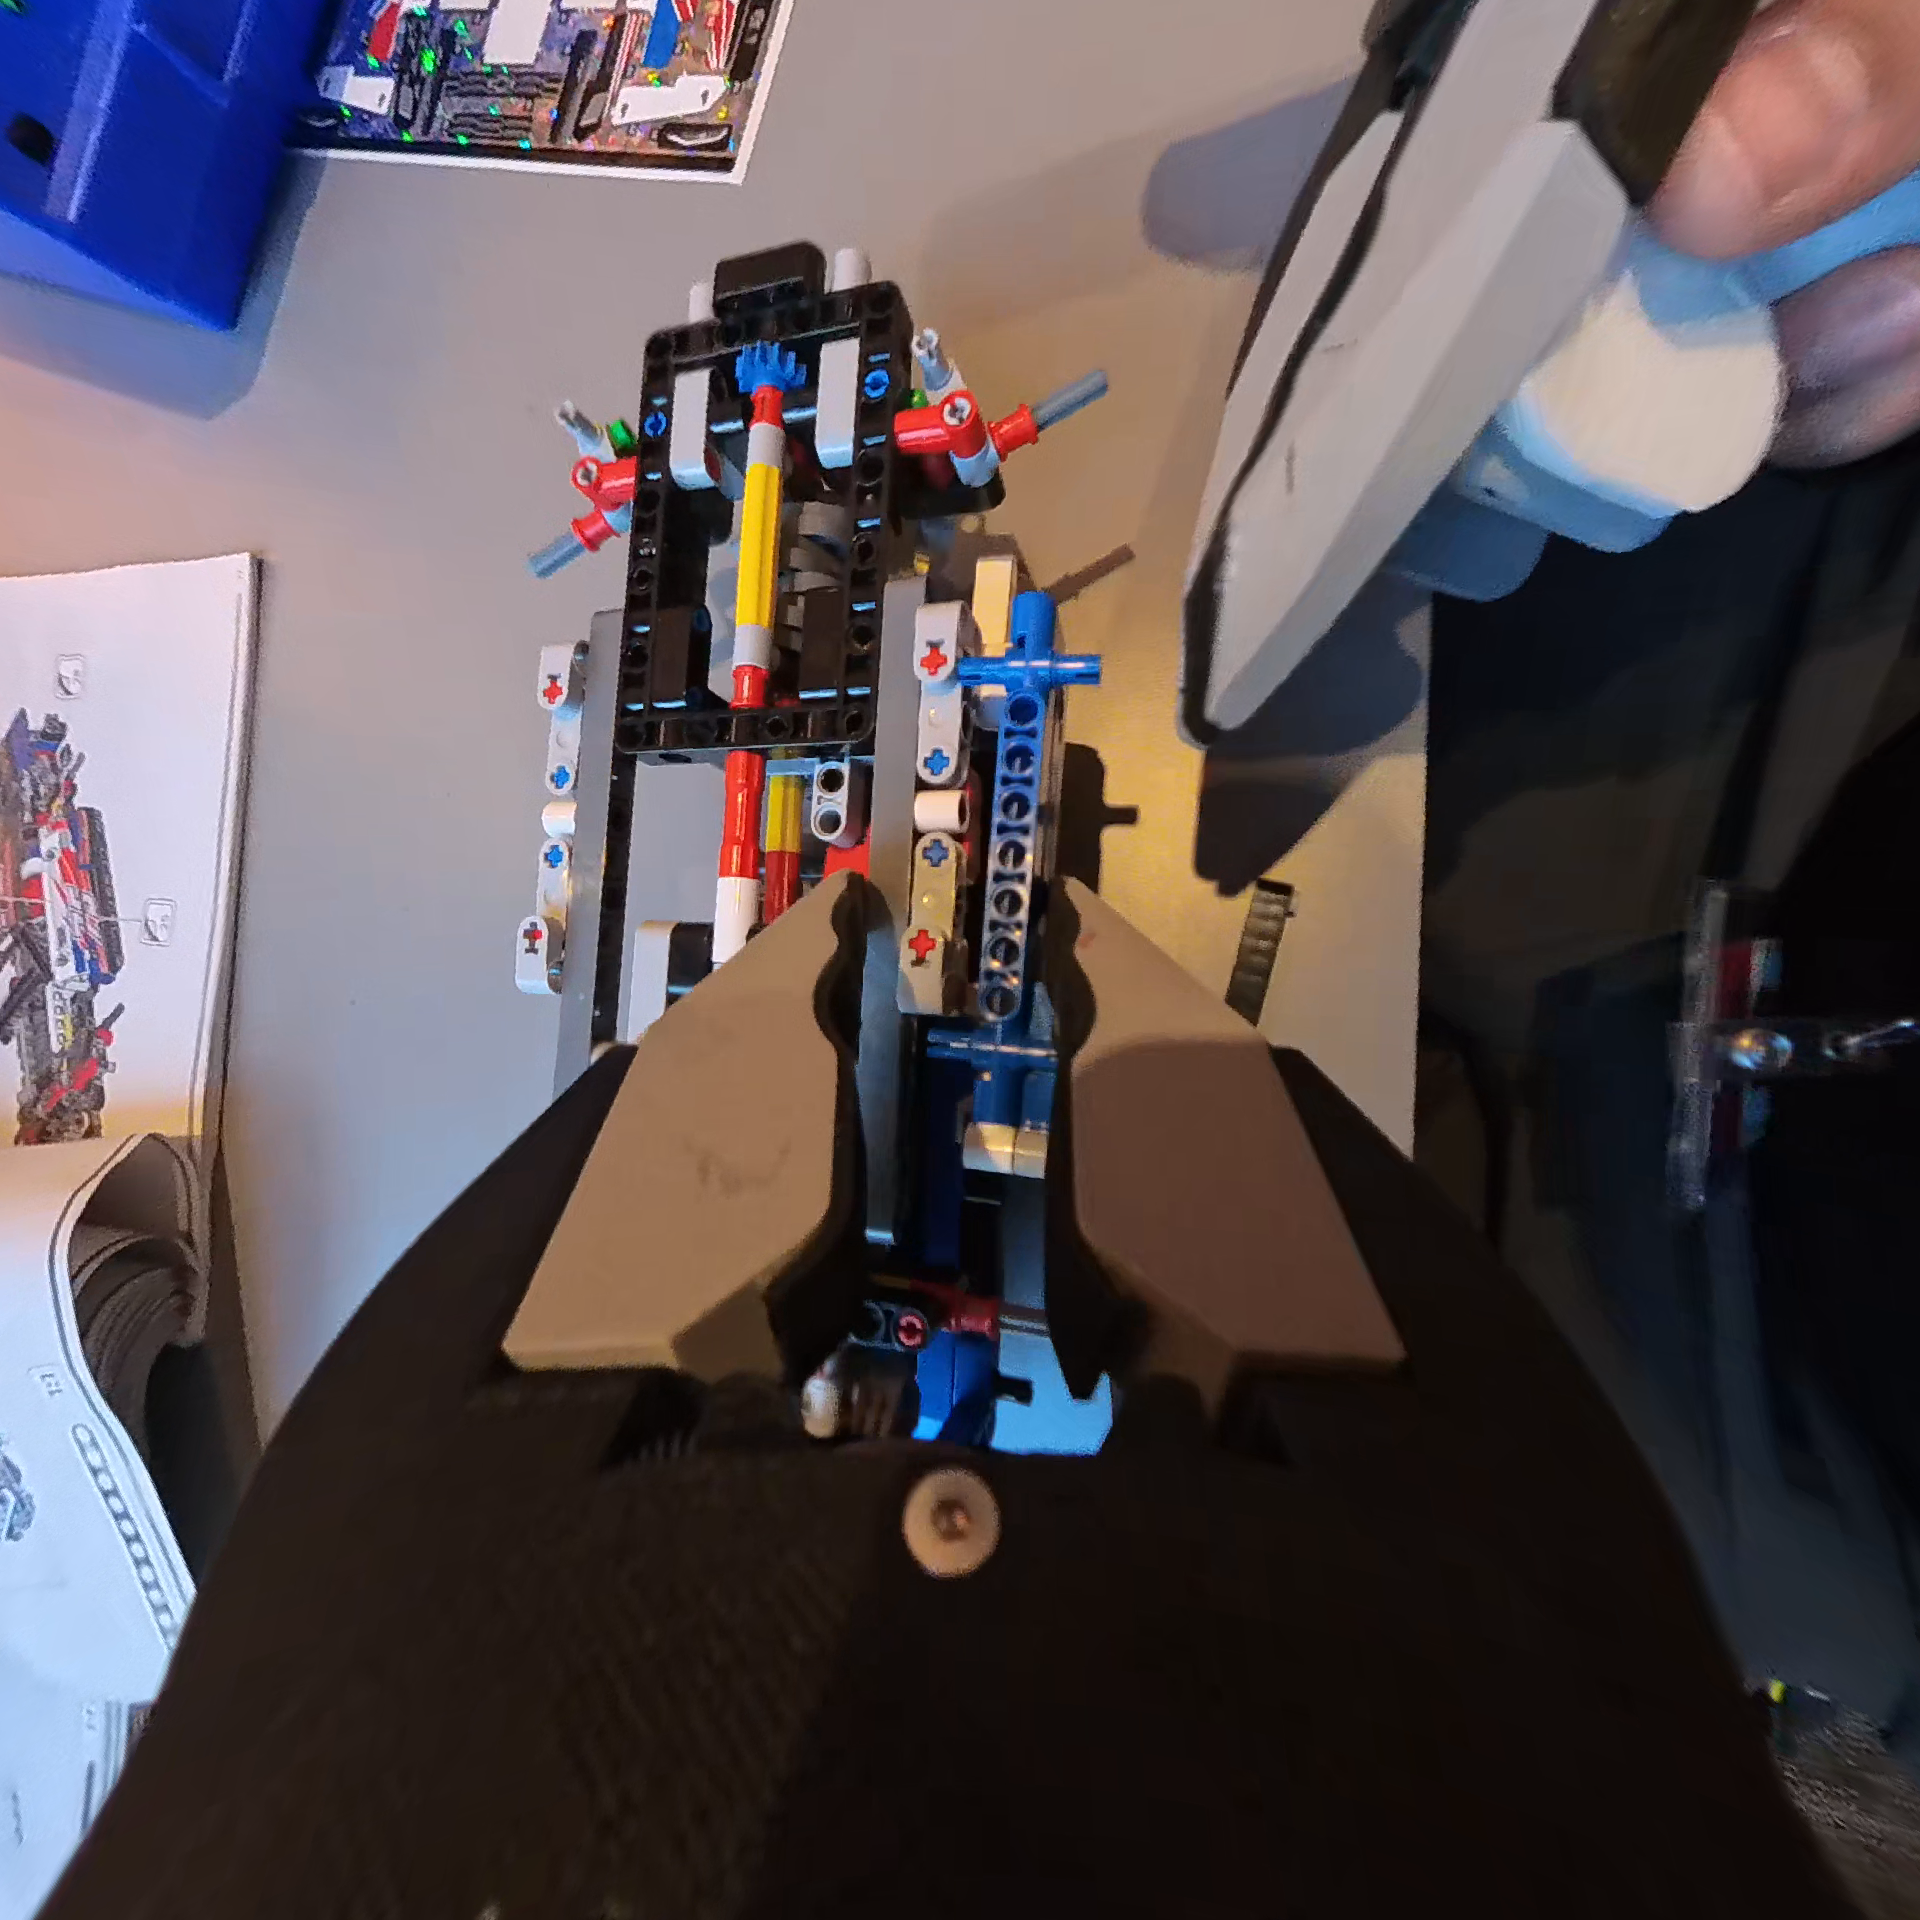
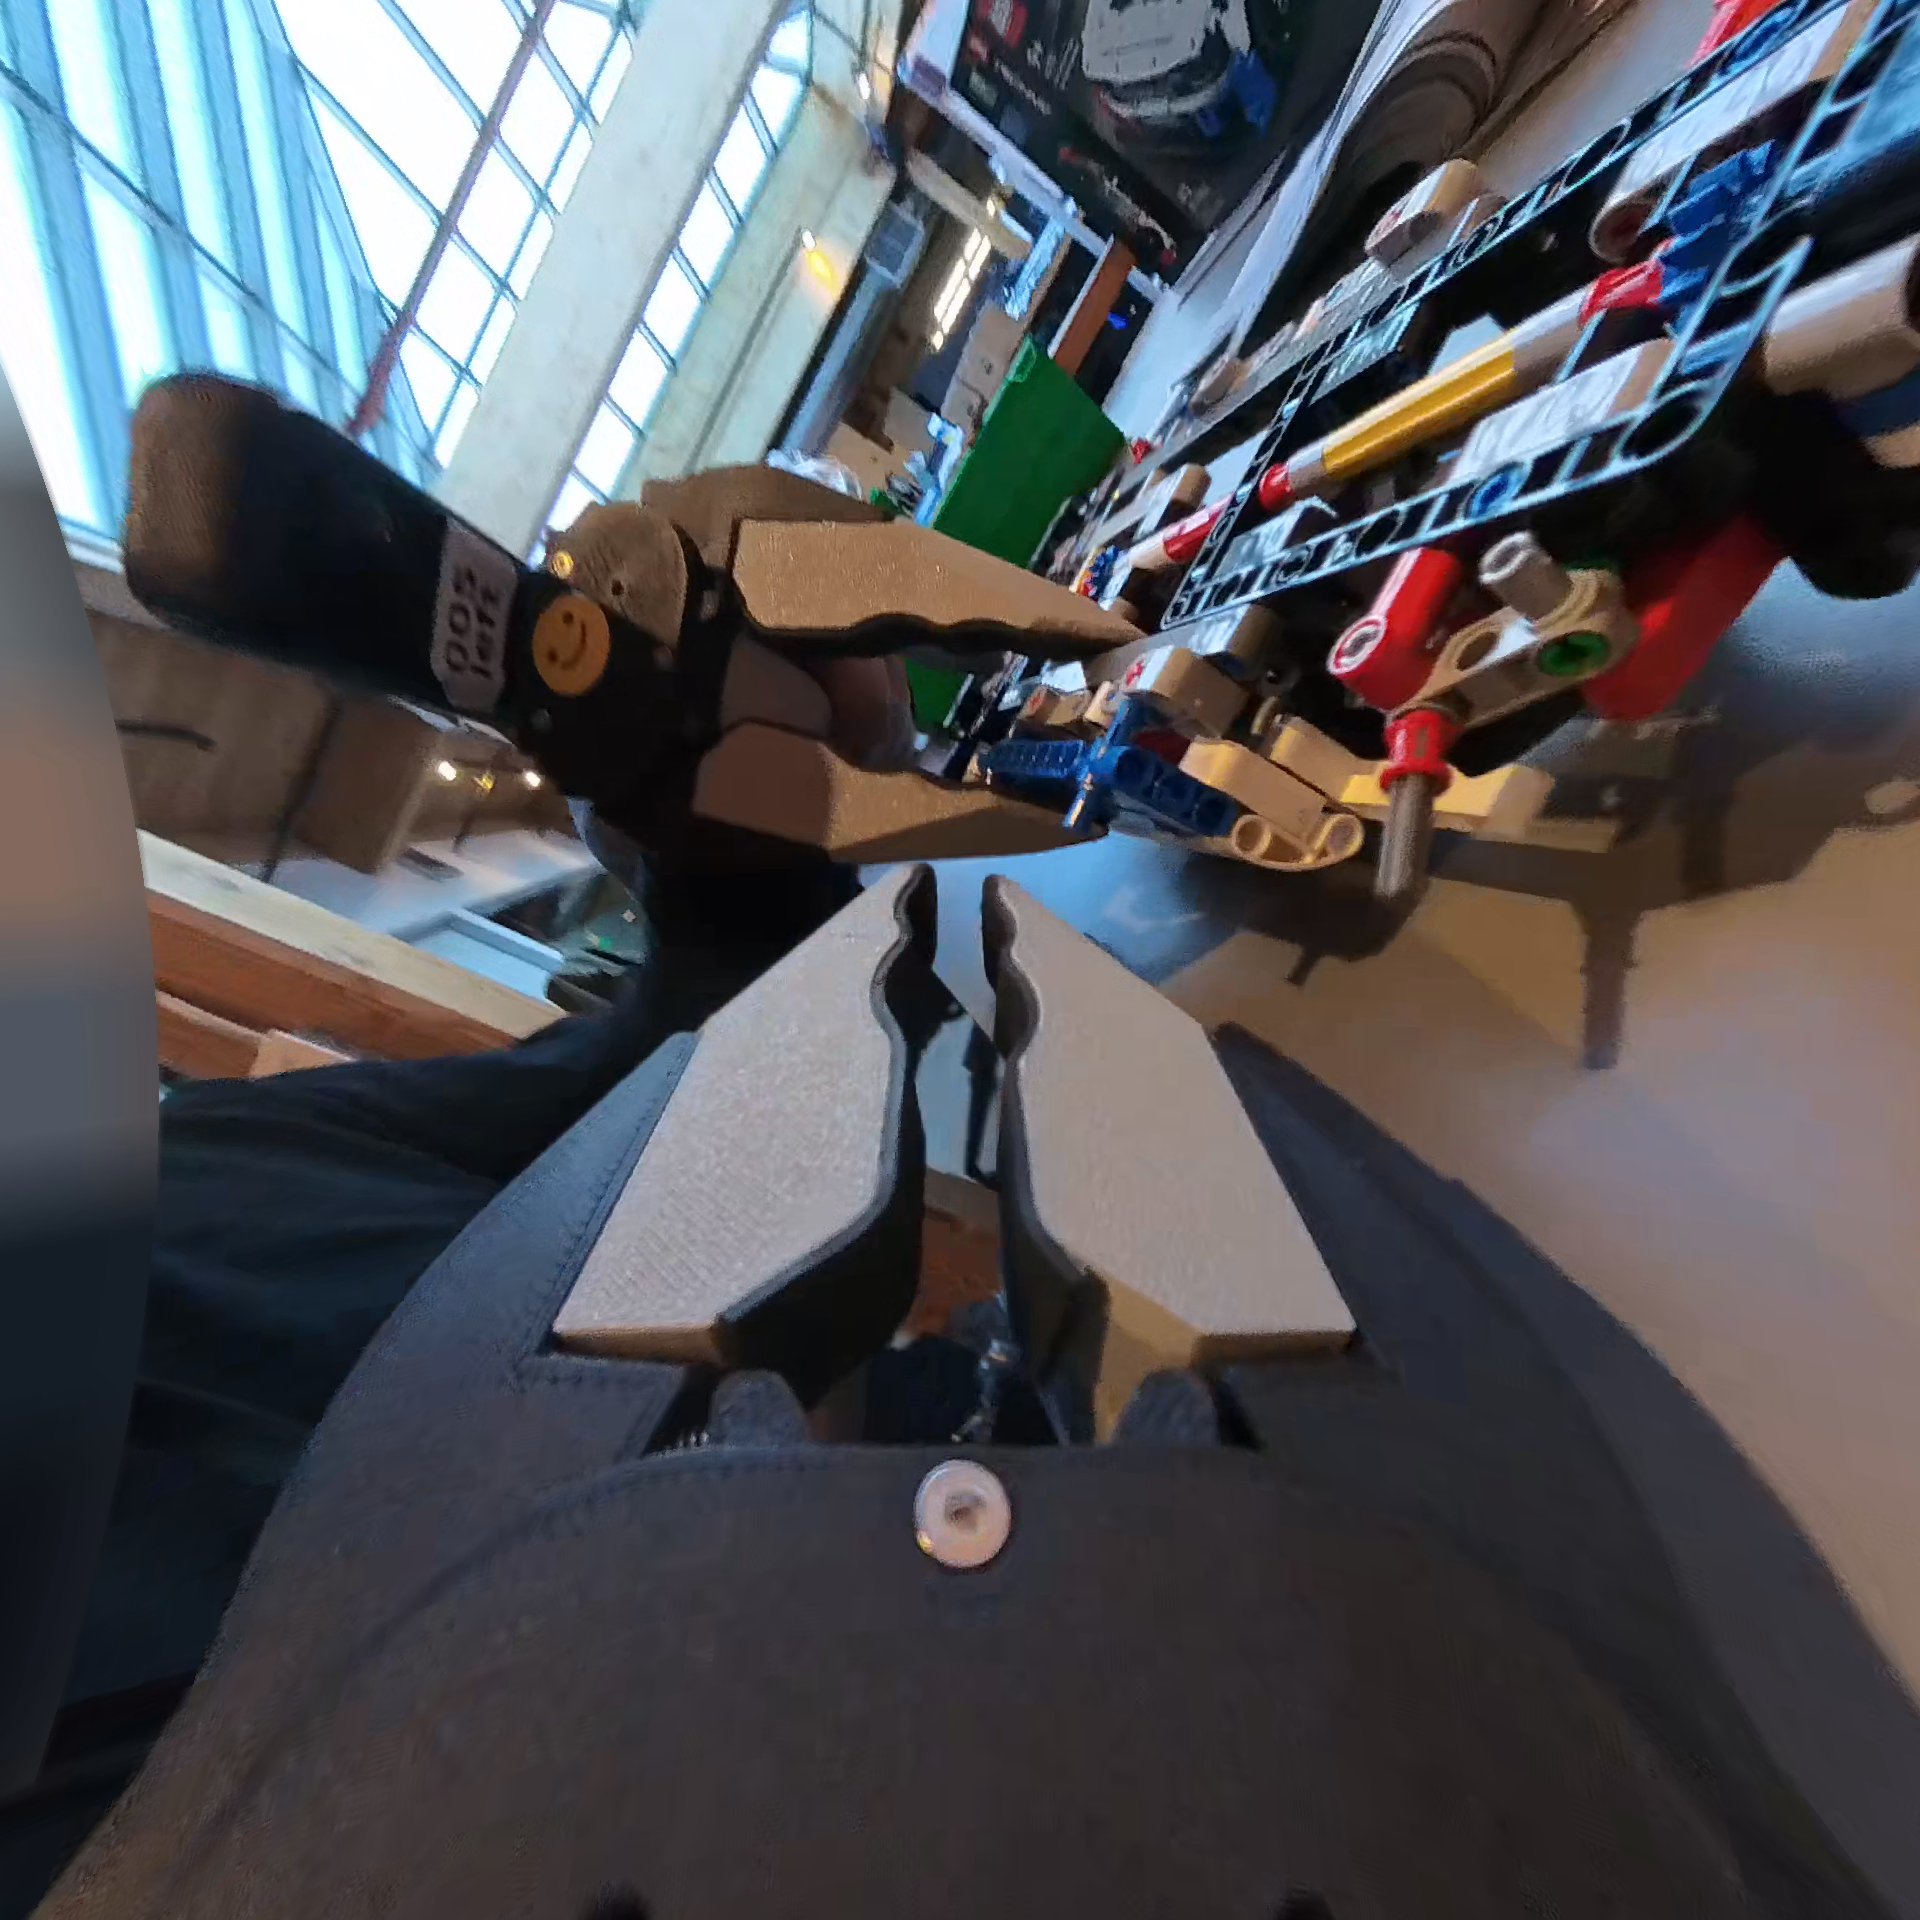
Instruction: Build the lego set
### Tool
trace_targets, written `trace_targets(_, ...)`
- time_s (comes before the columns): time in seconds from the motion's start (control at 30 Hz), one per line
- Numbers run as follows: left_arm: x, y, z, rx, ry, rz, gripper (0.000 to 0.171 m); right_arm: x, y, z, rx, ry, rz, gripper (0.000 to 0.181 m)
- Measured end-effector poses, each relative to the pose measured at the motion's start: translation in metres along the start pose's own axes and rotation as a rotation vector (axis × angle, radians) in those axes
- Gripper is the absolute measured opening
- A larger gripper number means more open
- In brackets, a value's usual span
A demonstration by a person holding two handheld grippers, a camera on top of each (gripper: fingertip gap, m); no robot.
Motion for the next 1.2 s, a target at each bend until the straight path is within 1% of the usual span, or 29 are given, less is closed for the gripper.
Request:
trace_targets(0.2, 0.001, -0.001, 0.0, 0.013, 0.003, 0.033, 0.031, -0.002, -0.007, 0.012, 0.136, 0.054, 0.048, 0.009)
trace_targets(0.3, 0.0, -0.002, 0.0, 0.014, 0.005, 0.043, 0.031, -0.005, -0.004, 0.015, 0.196, 0.083, 0.072, 0.012)
trace_targets(0.4, 0.001, -0.003, 0.0, 0.013, 0.006, 0.061, 0.031, -0.005, 0.0, 0.015, 0.204, 0.067, 0.068, 0.014)
trace_targets(0.47, 0.0, -0.004, 0.0, 0.015, 0.008, 0.076, 0.031, -0.003, 0.001, 0.014, 0.246, 0.079, 0.061, 0.018)
trace_targets(0.57, -0.001, -0.007, 0.0, 0.013, 0.003, 0.099, 0.031, -0.002, 0.004, 0.016, 0.303, 0.094, 0.057, 0.015)
trace_targets(0.9, -0.003, -0.011, 0.001, 0.012, -0.003, 0.118, 0.031, 0.005, 0.003, 0.016, 0.33, 0.051, 0.072, 0.007)
trace_targets(1.2, -0.003, -0.012, 0.001, 0.011, -0.005, 0.136, 0.031, 0.009, 0.0, 0.016, 0.355, 0.051, 0.093, 0.005)
Point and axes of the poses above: each gripper's, where its closed fingertips meet, x out along the fingers, y out of its top, z = x × y across the jaws, the point moved 7 cm from there along -x, back along the fingers, and after that the axes turned 7 degrees about -y, right-handed, at the moved point
